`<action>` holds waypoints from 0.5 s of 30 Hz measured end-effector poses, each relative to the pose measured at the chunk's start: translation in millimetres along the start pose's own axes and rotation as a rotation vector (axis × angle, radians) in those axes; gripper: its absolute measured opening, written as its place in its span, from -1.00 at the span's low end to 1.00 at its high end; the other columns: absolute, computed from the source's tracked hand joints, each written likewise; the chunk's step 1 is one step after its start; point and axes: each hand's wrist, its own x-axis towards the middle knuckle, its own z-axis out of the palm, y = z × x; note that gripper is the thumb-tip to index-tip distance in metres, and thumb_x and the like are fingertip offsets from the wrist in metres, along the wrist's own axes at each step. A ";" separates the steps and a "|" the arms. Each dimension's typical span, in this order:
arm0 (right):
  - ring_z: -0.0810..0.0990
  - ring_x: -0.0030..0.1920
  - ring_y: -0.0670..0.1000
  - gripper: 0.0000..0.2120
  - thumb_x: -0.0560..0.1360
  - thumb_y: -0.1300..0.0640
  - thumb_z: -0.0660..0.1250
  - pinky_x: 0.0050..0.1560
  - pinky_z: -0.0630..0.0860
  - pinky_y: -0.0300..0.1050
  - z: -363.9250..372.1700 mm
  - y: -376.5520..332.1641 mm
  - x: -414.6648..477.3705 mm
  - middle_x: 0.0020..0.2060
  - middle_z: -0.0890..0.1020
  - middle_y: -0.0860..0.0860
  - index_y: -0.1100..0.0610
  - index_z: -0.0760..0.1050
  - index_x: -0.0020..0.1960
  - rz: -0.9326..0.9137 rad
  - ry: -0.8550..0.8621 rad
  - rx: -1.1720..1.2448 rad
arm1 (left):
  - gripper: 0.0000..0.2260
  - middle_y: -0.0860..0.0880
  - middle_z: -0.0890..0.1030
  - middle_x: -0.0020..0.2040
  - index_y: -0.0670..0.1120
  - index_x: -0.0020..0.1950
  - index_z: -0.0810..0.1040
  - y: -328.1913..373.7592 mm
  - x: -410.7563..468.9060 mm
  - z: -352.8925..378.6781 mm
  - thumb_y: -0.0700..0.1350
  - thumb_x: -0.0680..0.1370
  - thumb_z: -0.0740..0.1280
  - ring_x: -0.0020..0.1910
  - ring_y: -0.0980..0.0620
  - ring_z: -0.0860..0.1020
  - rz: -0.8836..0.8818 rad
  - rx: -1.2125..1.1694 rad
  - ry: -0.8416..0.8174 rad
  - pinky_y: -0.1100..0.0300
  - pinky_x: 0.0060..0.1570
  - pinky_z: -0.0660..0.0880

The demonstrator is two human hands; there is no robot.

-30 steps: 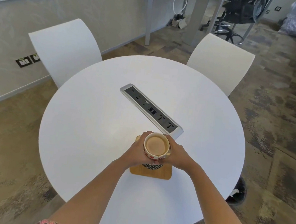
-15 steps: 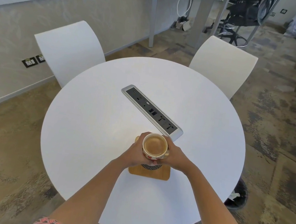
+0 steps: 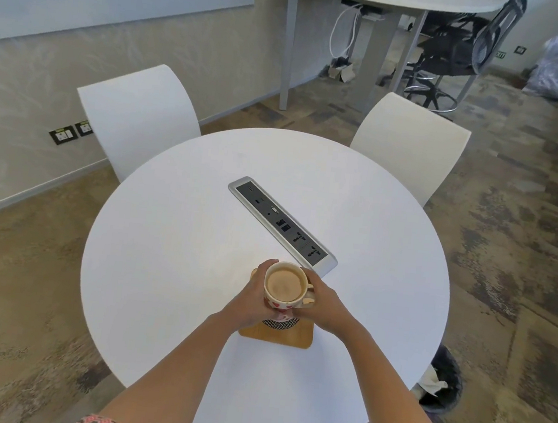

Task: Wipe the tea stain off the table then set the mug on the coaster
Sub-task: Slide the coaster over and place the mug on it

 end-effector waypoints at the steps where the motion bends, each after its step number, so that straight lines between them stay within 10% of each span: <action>1: 0.51 0.16 -0.07 -0.28 0.22 0.19 0.57 0.14 0.49 -0.11 -0.3 0.1 -1.2 0.13 0.55 -0.13 -0.11 0.35 0.28 -0.006 0.008 0.000 | -0.15 0.07 0.31 0.29 0.30 0.26 0.16 -0.6 0.1 -0.4 -0.18 0.19 0.57 0.32 0.08 0.31 -0.002 -0.001 -0.002 0.19 0.24 0.37; 15: 0.55 0.11 -0.06 -0.55 0.44 0.17 0.42 0.18 0.50 -0.06 -9.5 -6.8 -20.9 0.14 0.59 -0.07 0.03 0.42 0.31 -0.018 0.229 -0.161 | -0.39 0.03 0.22 0.51 0.03 0.53 0.08 19.7 -18.6 -19.7 -0.31 0.52 0.15 0.49 0.03 0.19 -0.053 0.388 0.060 0.02 0.48 0.09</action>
